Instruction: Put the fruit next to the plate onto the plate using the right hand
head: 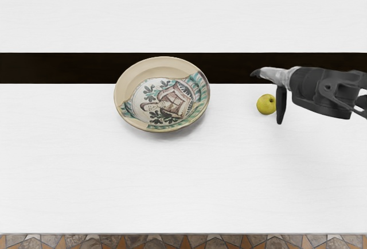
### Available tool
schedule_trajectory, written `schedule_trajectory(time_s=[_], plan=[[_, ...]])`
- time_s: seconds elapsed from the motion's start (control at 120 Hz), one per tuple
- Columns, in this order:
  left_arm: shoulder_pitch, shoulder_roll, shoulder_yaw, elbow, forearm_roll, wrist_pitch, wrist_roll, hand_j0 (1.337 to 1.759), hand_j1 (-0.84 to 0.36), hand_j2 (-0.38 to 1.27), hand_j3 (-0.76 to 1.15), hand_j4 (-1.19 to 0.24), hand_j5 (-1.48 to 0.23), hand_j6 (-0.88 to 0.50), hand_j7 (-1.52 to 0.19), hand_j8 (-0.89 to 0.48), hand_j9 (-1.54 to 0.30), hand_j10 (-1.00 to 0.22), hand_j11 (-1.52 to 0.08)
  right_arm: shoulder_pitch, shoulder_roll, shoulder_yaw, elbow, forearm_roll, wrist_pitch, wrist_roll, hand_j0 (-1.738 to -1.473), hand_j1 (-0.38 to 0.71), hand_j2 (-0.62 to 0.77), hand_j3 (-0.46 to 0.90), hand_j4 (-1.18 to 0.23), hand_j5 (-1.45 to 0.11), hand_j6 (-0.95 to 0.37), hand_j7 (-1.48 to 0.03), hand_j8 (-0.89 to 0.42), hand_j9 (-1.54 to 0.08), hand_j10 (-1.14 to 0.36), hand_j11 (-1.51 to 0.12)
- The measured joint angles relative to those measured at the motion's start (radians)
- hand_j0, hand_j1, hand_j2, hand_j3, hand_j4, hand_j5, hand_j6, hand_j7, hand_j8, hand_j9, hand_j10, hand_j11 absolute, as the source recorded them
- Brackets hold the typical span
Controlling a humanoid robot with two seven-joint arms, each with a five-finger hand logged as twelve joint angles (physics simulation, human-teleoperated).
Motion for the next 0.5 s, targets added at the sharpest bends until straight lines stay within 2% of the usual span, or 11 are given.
schedule_trajectory(time_s=[0.5], plan=[[0.000,0.000,0.000,0.000,0.000,0.000,0.000,1.658,0.06,0.05,0.00,-0.24,-0.32,-0.24,-0.32,-0.24,-0.32,-0.24,-0.32,-0.042,0.037,-0.001,-0.049,-0.017,-0.039,0.000,-1.658,-0.05,-0.05,0.00,-0.25,-0.32,-0.25,-0.32,-0.25,-0.32,-0.25,-0.32]])
